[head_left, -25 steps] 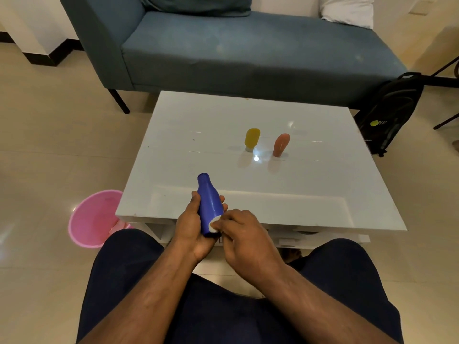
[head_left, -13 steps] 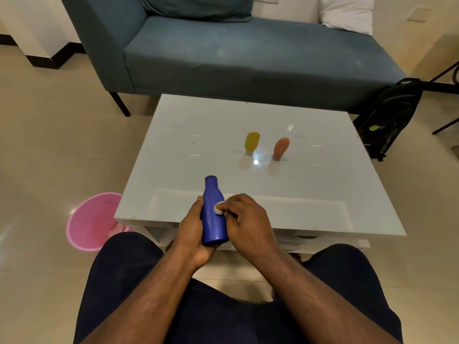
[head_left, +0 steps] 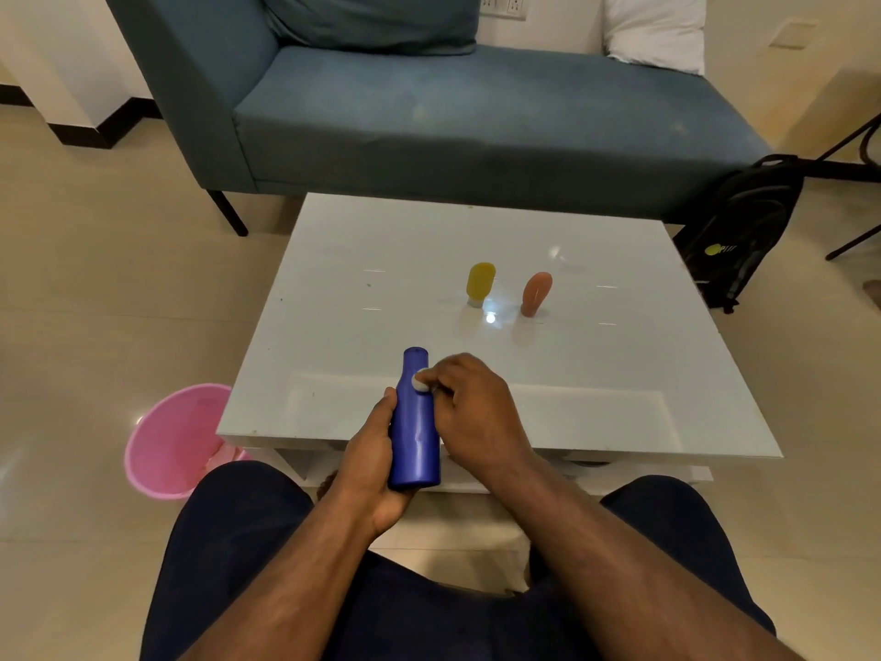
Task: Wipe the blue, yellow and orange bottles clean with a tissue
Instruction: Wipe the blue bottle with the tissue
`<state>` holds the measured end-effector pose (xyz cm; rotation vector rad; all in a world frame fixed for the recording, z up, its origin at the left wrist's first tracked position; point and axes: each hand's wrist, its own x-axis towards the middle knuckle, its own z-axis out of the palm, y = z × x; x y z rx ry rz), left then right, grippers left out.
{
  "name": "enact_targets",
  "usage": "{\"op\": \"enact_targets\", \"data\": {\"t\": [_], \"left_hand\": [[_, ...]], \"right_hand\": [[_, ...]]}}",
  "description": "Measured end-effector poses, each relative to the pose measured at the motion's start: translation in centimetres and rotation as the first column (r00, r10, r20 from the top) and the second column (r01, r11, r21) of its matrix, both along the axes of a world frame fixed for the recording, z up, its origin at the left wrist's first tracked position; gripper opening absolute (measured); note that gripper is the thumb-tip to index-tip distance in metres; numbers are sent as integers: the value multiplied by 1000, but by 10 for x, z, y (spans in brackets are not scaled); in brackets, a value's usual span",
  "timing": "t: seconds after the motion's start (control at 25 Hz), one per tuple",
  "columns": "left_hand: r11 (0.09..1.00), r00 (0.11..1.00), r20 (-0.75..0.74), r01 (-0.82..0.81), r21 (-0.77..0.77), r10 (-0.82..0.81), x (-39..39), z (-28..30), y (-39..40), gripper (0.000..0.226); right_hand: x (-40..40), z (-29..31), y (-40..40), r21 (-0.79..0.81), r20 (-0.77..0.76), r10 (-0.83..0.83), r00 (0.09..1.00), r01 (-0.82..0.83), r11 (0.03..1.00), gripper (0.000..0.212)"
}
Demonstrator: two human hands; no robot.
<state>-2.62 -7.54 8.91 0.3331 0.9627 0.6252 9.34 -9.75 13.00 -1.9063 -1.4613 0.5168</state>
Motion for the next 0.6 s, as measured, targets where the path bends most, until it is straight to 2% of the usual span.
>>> {"op": "enact_targets", "data": {"t": [0.36, 0.6], "left_hand": [[1000, 999, 32, -2, -8, 2, -1, 1, 4, 48], [999, 998, -53, 21, 41, -18, 0, 5, 0, 45]], "right_hand": [[-12, -2, -37, 29, -59, 43, 997, -41, 999, 16], [3, 6, 3, 28, -101, -45, 994, 48, 998, 16]]}}
